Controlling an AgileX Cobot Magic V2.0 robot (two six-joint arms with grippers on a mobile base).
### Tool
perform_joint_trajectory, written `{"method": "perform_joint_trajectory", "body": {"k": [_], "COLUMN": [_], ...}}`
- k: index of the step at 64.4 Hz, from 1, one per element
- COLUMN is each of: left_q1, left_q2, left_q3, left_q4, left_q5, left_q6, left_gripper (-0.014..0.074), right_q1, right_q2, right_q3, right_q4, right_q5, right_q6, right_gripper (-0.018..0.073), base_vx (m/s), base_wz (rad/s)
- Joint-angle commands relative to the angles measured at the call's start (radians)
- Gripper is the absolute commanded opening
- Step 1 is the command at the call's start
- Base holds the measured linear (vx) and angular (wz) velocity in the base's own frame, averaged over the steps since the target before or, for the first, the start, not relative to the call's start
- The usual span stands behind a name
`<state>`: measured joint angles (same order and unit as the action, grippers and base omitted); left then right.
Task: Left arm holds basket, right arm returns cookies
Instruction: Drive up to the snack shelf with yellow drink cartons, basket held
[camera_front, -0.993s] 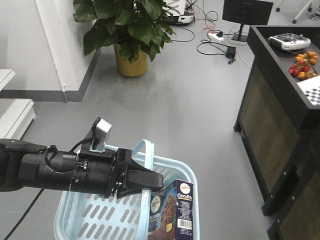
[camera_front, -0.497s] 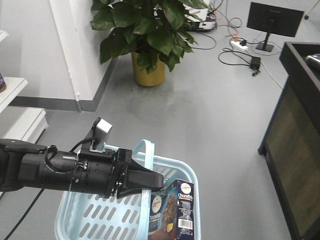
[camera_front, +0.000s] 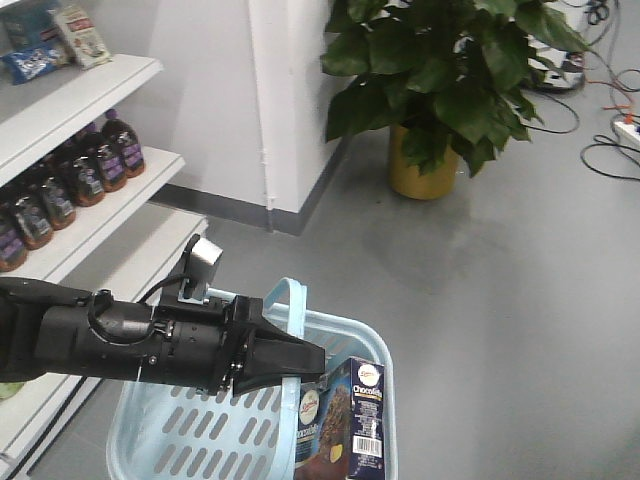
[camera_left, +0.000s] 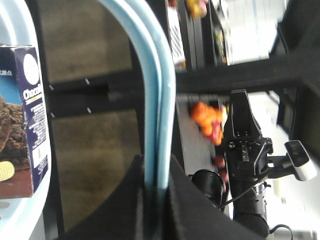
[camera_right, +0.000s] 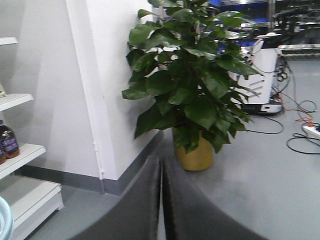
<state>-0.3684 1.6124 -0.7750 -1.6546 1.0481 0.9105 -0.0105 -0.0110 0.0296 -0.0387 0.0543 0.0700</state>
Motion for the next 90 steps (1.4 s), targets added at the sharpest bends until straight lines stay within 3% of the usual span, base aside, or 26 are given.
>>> {"method": "perform_joint_trajectory", "body": {"k": [1, 90], "left_q1": [-0.003, -0.003], "left_q2": [-0.046, -0.046], "left_q3": [-0.025, -0.025], "left_q4": [-0.079, -0.079], "left_q5": [0.079, 0.079], "left_q6": [0.012, 0.012], "left_gripper": [-0.0006, -0.0006], "right_q1": [-0.005, -0.005], "right_q2": [-0.011, -0.011], "right_q3": [-0.001, -0.001], "right_q4": [-0.003, -0.003], "right_q5": [-0.076, -0.076], "right_q6": [0.001, 0.001], "right_gripper": [-0.0008, -0.0008], "base_vx": [0.25, 0.19], "base_wz": [0.61, 0.62]}}
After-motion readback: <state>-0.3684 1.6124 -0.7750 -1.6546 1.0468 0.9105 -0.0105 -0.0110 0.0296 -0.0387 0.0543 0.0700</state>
